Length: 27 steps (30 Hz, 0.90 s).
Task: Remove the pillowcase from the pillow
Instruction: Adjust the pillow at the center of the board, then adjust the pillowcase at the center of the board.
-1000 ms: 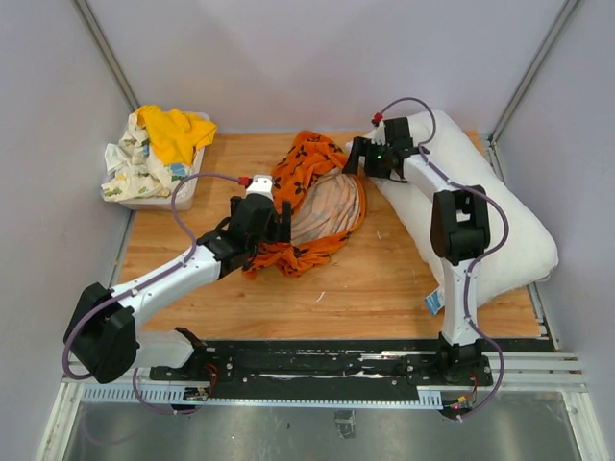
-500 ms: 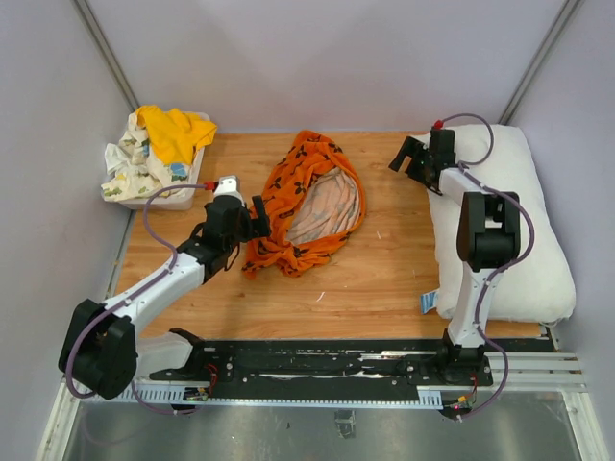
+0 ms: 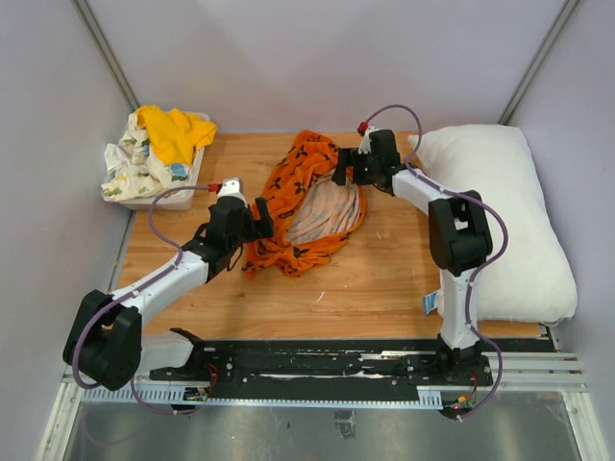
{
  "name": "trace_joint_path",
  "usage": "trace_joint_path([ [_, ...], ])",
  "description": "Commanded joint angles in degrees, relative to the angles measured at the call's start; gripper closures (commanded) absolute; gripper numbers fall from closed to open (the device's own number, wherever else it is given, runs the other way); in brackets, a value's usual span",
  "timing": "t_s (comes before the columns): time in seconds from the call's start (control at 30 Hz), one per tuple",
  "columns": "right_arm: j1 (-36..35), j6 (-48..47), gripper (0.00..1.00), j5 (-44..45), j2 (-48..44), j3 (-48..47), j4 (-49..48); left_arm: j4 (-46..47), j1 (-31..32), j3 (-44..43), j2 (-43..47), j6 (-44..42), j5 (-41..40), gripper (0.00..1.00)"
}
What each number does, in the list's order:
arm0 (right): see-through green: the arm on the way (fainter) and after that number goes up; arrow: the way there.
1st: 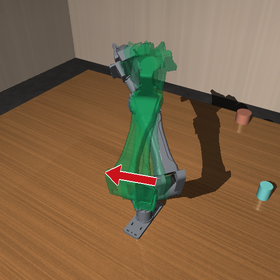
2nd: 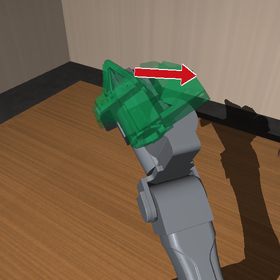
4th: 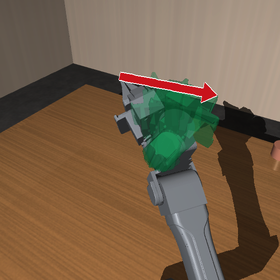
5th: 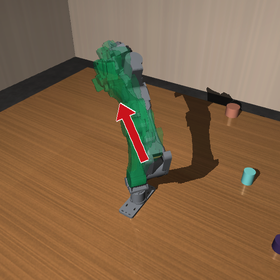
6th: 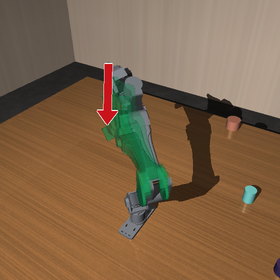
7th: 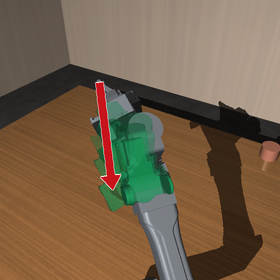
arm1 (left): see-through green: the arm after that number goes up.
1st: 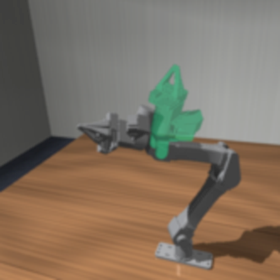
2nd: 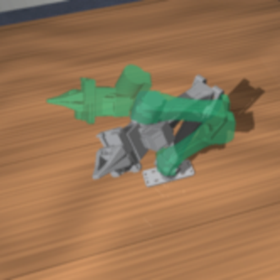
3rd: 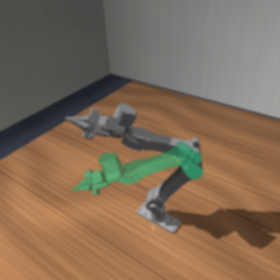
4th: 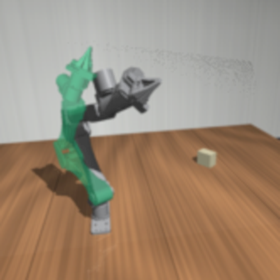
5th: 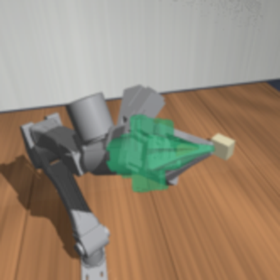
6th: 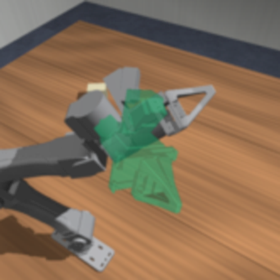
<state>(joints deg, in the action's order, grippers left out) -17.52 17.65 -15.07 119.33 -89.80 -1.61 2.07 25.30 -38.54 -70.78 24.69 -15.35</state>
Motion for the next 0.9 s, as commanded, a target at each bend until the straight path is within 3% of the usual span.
trace_joint_path([
  [0.0,-3.52,-5.30,0.04,-3.61,3.48,-2.21,4.33,3.21,-0.16,2.69,-0.11,1.42,2.45,0.01],
  [0.27,-5.52,-5.54,0.20,-4.27,6.66,-6.72,6.76,8.03,-0.16,5.01,-6.11,2.97,7.56,0.05],
  [0.33,-5.52,-4.76,0.33,-3.31,5.33,-4.34,5.14,9.55,-0.12,5.29,-7.74,3.32,7.81,0.05],
  [0.37,-5.53,-4.26,0.44,-2.59,4.58,-3.04,4.42,10.38,-0.16,5.39,-8.50,3.36,8.21,0.10],
  [0.43,-5.51,-3.28,0.79,-1.05,2.56,-0.60,3.84,12.66,-0.16,5.39,-9.80,3.22,9.17,0.36],
  [0.47,-5.44,-2.70,0.92,-0.15,1.44,0.61,3.81,13.50,-0.16,5.28,-10.36,3.18,9.27,0.59],
  [0.5,-5.42,-2.15,0.98,0.87,0.04,2.13,3.85,13.80,-0.15,4.69,-10.79,3.13,8.75,0.82],
  [0.53,-5.38,-1.44,0.99,2.61,-1.54,3.94,3.60,13.58,-0.14,3.74,-11.32,2.88,7.50,0.92],
  [0.6,-5.21,-0.35,0.99,5.60,-5.02,8.12,2.41,12.23,-0.12,0.87,-12.12,1.28,4.50,0.99],
  [0.87,-3.49,7.71,0.99,13.14,-26.03,23.76,0.43,6.76,-0.20,-18.12,-13.58,-11.75,-9.31,1.00],
])
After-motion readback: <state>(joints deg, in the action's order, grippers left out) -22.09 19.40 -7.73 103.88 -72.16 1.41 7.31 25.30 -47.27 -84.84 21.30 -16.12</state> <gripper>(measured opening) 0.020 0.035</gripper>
